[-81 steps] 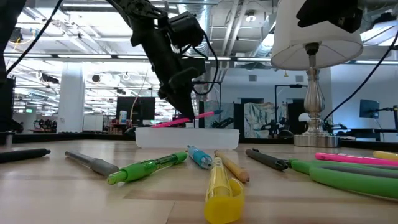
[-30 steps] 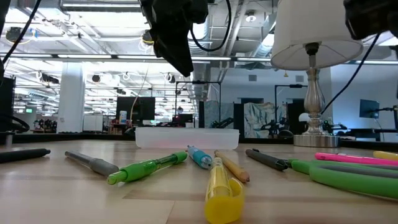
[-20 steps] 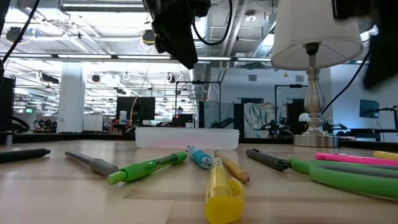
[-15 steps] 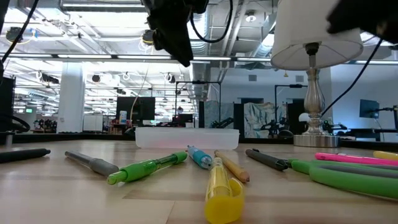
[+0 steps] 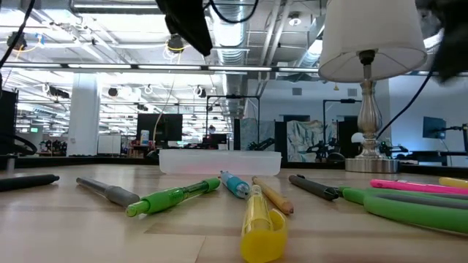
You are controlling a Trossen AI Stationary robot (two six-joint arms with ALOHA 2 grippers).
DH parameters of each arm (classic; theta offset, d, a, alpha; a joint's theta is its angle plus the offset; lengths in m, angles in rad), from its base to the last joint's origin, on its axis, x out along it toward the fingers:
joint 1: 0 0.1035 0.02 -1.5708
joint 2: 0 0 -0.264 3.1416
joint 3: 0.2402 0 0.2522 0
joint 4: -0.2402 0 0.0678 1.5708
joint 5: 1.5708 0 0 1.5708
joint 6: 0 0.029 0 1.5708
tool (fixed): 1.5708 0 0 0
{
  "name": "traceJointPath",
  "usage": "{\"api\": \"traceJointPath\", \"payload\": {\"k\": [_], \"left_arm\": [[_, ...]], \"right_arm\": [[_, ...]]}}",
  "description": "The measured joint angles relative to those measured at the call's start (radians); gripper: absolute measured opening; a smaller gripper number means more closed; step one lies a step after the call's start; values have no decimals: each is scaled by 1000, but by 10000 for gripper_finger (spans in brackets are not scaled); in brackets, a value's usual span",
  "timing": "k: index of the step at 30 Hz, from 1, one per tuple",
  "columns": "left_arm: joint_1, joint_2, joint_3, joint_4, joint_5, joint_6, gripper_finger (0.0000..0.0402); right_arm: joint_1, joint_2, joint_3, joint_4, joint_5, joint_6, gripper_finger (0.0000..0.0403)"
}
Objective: Pick & place school supplies into a supply box
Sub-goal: Put the right yellow marker pen into the supply box
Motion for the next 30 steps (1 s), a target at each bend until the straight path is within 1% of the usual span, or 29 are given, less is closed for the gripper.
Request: {"api": "traceJointPath", "payload": {"k": [2, 7, 11, 15, 16, 19, 24, 30], "left_arm": [[-3, -12, 0, -4, -31, 1, 139], [-2, -23, 0, -2, -57, 4, 139], [-2, -23, 0, 1, -56, 16, 139], [-1, -22, 0, 10, -63, 17, 139], [-1, -22, 0, 10, -64, 16, 139], [-1, -22, 0, 10, -66, 8, 139], [-1, -22, 0, 14, -79, -13, 139], [-1, -22, 0, 18, -79, -29, 139]], "right_arm": [[-20, 14, 0, -1, -79, -2, 63], [-56, 38, 0, 40, -94, -54, 63], [-63, 37, 0, 44, -161, -118, 63], [-64, 37, -6, -23, -301, -63, 63], [-64, 37, -16, -22, -320, -49, 63], [-64, 37, -57, 39, -322, -33, 63], [-76, 60, -120, 177, -310, -63, 63], [-94, 125, -132, 181, -338, -33, 65]]}}
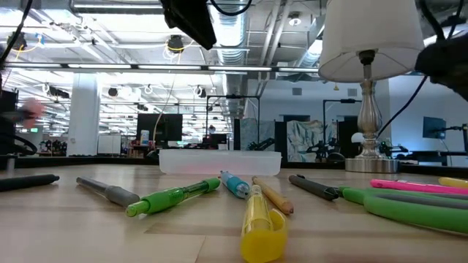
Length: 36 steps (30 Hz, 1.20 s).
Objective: Pick & place school supplies into a supply box
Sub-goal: Put the right yellow marker pen into the supply box
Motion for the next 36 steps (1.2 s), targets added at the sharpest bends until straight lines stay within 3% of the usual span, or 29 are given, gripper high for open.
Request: {"api": "traceJointPath", "payload": {"k": [7, 16, 20, 36], "left_arm": [[0, 0, 0, 2, 2, -3, 139], [0, 0, 0, 6, 6, -3, 139], [0, 0, 0, 7, 5, -2, 139], [0, 1, 0, 7, 3, -3, 139]], "right_arm": [[-2, 91, 1, 104, -28, -5, 97], [-2, 94, 1, 161, -29, 11, 205], [-2, 63, 1, 160, -9, 20, 233], [-56, 60, 0, 33, 12, -16, 197]]}}
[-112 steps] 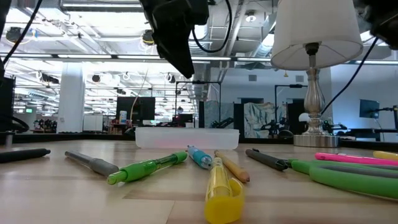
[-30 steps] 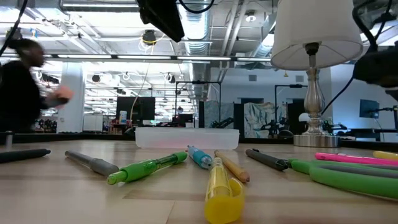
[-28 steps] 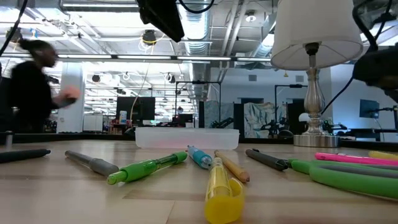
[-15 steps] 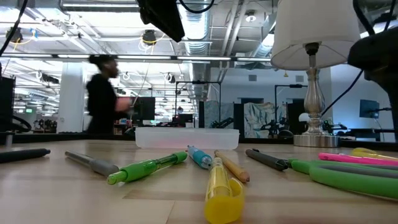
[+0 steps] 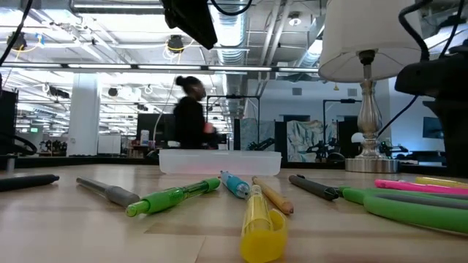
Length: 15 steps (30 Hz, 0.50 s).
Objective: Pick & place school supplies into a supply box
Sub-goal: Put the right yellow marker pen into the supply box
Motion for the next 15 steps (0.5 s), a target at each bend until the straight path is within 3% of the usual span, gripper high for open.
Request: {"api": "traceJointPath", "payload": {"k": [15], "left_arm": [[0, 0, 0, 2, -3, -8, 139]], "right_arm": [[-48, 67, 5, 73, -32, -105, 164]]}}
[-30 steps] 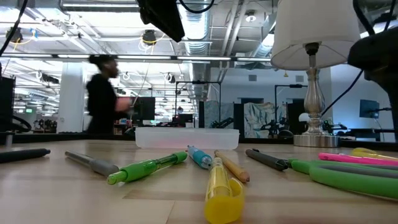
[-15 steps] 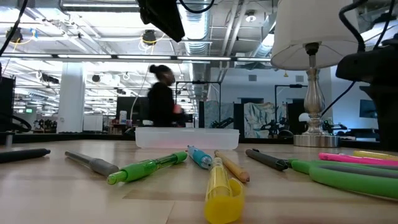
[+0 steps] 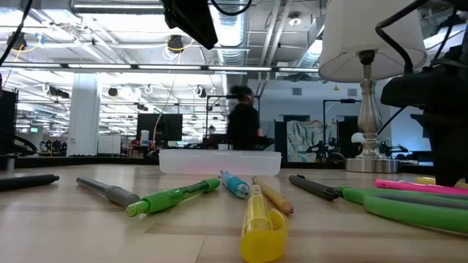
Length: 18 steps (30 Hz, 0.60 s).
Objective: Pick & place school supplies into a supply box
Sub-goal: Put the right yellow marker pen into the supply box
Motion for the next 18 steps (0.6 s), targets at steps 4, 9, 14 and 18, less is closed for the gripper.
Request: {"api": "traceJointPath", "payload": {"k": [4, 9, 14, 18], "left_arm": [[0, 0, 0, 0, 0, 0, 139], [0, 0, 0, -12, 0, -2, 139], [0, 0, 0, -52, 1, -30, 139], [0, 0, 0, -87, 0, -51, 139]], "right_arm": [[7, 1, -1, -6, -9, -39, 137], [7, 2, -2, -21, -36, -107, 87], [7, 2, -3, -26, -44, -180, 42], [6, 3, -3, -27, -47, -233, 13]]}}
